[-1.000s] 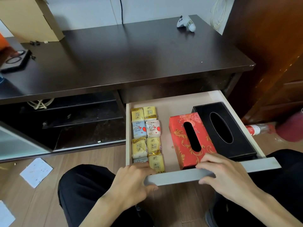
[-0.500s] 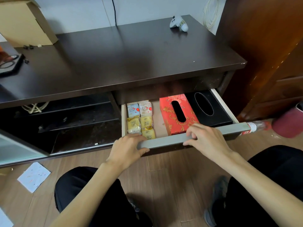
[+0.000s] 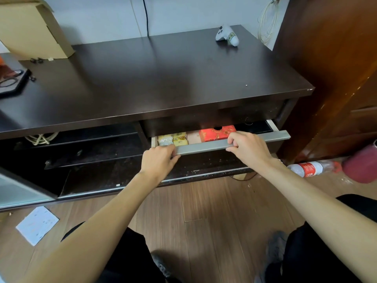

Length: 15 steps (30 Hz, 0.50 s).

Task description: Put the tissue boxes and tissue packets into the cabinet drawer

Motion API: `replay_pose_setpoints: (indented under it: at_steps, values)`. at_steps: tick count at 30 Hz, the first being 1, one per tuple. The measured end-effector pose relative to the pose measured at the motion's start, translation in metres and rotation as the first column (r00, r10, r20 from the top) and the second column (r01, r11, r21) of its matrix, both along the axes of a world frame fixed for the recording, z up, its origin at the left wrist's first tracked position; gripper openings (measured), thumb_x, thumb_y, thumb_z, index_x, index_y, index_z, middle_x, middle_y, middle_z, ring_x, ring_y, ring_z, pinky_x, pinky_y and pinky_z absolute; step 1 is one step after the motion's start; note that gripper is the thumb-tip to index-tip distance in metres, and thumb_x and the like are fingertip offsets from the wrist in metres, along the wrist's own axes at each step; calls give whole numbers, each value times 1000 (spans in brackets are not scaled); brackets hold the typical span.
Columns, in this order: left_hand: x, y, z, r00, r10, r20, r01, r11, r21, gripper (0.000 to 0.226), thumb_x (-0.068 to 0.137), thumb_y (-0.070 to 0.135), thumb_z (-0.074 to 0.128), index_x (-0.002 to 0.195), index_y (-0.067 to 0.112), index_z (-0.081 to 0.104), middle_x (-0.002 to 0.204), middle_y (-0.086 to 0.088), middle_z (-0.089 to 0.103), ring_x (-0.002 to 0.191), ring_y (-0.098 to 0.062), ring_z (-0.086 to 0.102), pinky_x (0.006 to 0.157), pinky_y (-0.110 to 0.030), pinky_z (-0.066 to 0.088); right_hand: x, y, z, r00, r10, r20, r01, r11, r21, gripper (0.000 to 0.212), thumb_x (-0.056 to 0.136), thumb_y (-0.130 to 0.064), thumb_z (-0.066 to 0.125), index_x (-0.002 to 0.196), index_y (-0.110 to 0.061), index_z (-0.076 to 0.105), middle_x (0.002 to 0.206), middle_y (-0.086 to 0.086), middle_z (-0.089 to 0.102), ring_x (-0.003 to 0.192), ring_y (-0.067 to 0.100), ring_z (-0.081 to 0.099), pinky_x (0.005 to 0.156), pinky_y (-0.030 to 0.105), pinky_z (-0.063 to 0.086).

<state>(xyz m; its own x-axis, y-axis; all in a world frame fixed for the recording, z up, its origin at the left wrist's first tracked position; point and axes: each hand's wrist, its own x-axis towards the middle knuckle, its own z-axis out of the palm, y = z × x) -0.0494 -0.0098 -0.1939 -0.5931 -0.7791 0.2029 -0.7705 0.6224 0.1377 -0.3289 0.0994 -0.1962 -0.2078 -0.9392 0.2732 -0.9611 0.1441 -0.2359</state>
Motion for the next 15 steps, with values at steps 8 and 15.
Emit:
replay_pose_setpoints:
  at_steps: [8,15]
  values:
    - [-9,-20,-7,999,45,-11,-44,994,104,20,94,29,55,109,20,63,110,-1,67,90,-26,65,66,-33,47,-6,-24,-16,999,-28,41,28,1000,-9,14,94,-21,70,108,-19,71,110,-2,67,92,15,69,72,19,47]
    - [4,-19,-5,996,57,66,-73,958,277,41,94,30,54,134,20,55,134,-1,55,116,-24,56,93,-41,51,-2,-9,-5,973,-30,230,-8,987,162,29,99,-25,65,128,-21,66,137,-6,58,124,14,58,96,28,50]
